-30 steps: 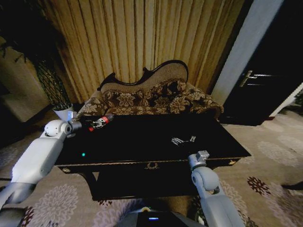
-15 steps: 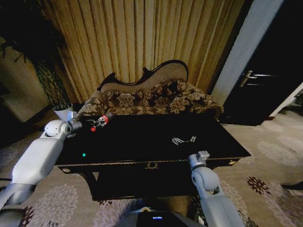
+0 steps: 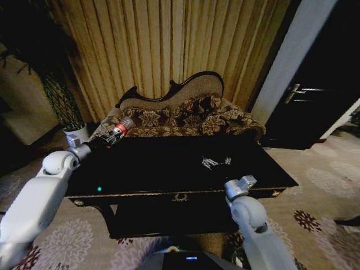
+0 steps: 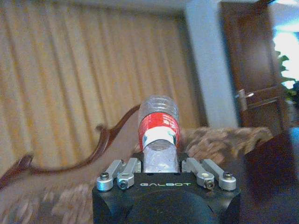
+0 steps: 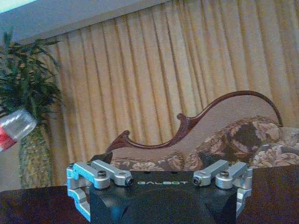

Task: Move to the front of the table and place the trash on the table into the trash bin.

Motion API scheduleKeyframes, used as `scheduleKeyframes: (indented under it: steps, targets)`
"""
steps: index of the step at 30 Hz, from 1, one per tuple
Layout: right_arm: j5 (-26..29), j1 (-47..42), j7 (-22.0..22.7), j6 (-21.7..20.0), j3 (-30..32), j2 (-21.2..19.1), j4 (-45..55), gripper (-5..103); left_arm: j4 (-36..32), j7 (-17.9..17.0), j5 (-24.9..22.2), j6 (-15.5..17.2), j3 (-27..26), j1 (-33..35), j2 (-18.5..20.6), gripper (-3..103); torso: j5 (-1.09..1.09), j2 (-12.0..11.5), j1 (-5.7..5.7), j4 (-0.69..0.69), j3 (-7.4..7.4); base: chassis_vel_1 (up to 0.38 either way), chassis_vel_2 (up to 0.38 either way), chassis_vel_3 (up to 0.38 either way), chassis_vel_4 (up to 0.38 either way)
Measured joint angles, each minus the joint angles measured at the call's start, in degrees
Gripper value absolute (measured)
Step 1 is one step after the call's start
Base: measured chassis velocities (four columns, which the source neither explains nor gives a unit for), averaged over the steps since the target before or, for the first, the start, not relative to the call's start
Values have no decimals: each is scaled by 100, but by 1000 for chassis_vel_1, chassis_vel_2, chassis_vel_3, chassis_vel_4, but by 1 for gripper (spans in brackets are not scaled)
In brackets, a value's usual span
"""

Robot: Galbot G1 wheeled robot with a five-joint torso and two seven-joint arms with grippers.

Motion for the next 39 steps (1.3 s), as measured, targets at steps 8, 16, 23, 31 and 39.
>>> scheduleKeyframes:
  steps: [8, 16, 23, 31, 39]
  targets:
    - [1066, -604, 0, -492, -4, -111, 1018, 100, -1245, -149, 14, -158, -611, 953, -74, 32, -1, 1, -1, 1, -1, 0, 0, 0, 0]
    - [3009, -381, 1, -1564, 70, -115, 1213, 100, -1949, -435, 210, -188, -438, 1249, -271, 32, 0, 1, 0, 1, 0, 0, 0, 0, 0]
    - [3702, -56, 1, -1797, -61, -81, 1206, 100, -2351, -568, 666, -190, 85, 1258, -433, 32, -1, 0, 0, -1, 1, 0, 0, 0, 0]
    - [4121, 613, -1, -1641, -13, -340, 1184, 100, -2693, -773, 902, -277, 702, 1426, -196, 32, 0, 0, 0, 2, 1, 0, 0, 0, 0]
    - [4320, 672, -1, -1643, -110, -508, 1178, 100, -2485, -793, 862, -393, 1490, 664, 167, 32, -1, -1, 1, -1, 1, 0, 0, 0, 0]
